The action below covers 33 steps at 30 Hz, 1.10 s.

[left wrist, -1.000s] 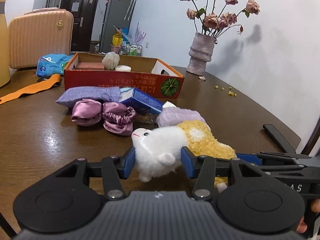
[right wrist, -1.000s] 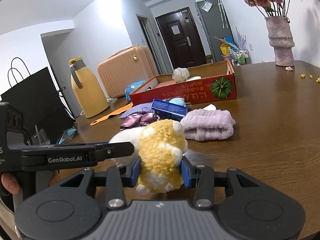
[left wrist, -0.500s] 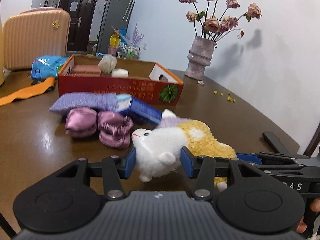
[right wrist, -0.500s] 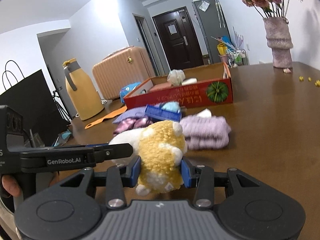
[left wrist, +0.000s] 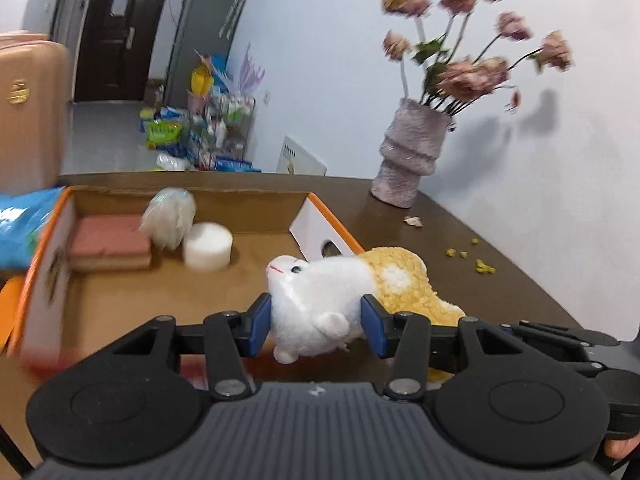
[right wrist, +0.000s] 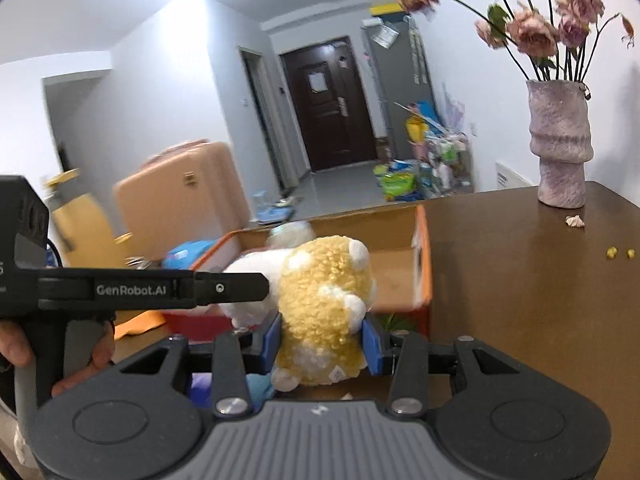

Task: Organize soft objects
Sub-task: 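Lift the plush toy with both tools and carry it into the box, then open both tools to release the plush toy in the box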

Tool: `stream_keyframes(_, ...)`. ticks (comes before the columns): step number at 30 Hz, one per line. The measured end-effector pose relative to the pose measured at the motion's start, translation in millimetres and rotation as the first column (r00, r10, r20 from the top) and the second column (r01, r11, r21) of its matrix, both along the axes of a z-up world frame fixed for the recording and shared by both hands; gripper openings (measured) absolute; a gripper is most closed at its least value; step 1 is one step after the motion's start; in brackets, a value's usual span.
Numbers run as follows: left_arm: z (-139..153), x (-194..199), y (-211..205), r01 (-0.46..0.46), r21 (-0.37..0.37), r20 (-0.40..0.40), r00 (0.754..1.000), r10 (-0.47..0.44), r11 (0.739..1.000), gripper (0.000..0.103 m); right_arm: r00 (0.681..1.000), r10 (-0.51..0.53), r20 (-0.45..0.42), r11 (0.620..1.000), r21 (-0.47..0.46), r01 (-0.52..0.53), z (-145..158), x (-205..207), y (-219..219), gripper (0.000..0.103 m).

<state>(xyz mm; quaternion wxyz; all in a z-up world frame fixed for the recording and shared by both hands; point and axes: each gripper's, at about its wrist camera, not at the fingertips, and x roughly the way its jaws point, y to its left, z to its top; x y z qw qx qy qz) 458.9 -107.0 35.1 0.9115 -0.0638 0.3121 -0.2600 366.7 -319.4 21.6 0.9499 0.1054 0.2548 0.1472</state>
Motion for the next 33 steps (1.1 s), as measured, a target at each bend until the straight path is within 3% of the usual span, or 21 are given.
stream_keyframes(8,-27,147,-16,-0.053,-0.011,-0.156,0.987,0.05,0.999,0.048,0.988,-0.081,-0.135,0.996,-0.035,0.077,-5,153,-6,0.041)
stream_keyframes(13,-52,186,-22,-0.093,0.044,-0.192,0.976,0.1,0.995,0.052,0.977,-0.102,-0.188,0.99,-0.116,0.082,-21,206,13,0.043)
stream_keyframes(19,-54,183,-23,-0.07,0.061,-0.18,0.98,0.08,0.996,0.065,0.976,-0.133,-0.17,0.947,-0.314,0.074,-35,209,40,0.054)
stream_keyframes(24,-35,165,-8,-0.09,0.083,-0.141,0.985,0.101,0.992,0.066,0.973,-0.103,-0.207,0.97,-0.236,0.052,-18,199,30,0.056)
stream_keyframes(33,34,101,26,-0.143,0.126,-0.024,0.989,0.147,0.982,0.07,0.99,-0.113,-0.083,0.969,-0.23,0.091,59,147,5,0.059)
